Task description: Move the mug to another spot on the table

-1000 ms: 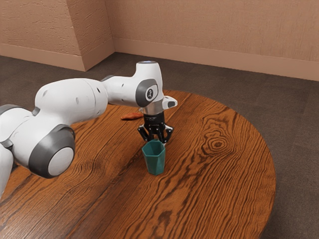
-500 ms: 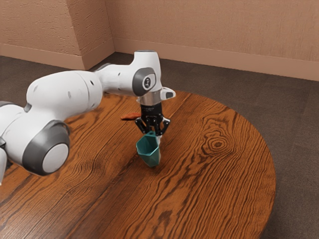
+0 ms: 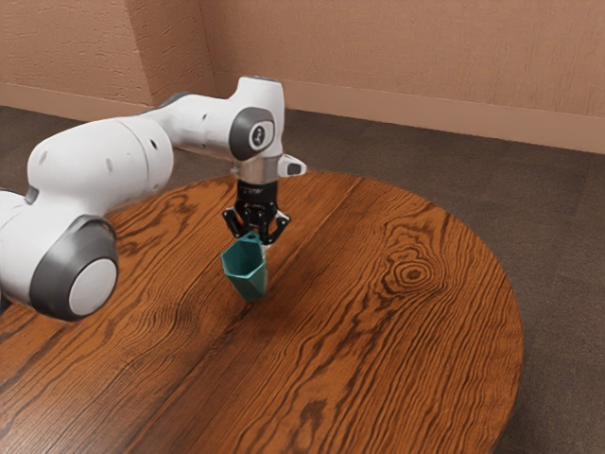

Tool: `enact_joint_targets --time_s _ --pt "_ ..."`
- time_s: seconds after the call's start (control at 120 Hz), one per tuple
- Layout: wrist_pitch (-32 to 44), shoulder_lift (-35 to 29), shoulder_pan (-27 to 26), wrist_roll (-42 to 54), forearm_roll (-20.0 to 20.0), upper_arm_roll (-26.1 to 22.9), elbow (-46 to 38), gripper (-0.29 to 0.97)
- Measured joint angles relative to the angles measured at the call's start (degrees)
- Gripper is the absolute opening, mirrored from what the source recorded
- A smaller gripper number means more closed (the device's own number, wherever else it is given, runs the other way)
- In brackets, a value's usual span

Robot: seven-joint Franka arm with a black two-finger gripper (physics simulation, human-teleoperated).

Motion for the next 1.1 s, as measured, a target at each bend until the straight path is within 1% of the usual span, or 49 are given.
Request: enact_joint_targets --time_s 0.192,0.392,0.575,1.1 --pt "-4.43 1.02 0.56 2.15 0.69 -0.36 0.22 -0.04" --pt "-6.22 4.19 1.28 4.74 0.97 -1.65 2.47 -0.05" --pt "-6.12 7.03 1.79 6.52 1.11 -2.54 6.94 -0.07" --pt "-3.56 9.75 2.94 9.38 2.11 -2.64 7.19 -0.08"
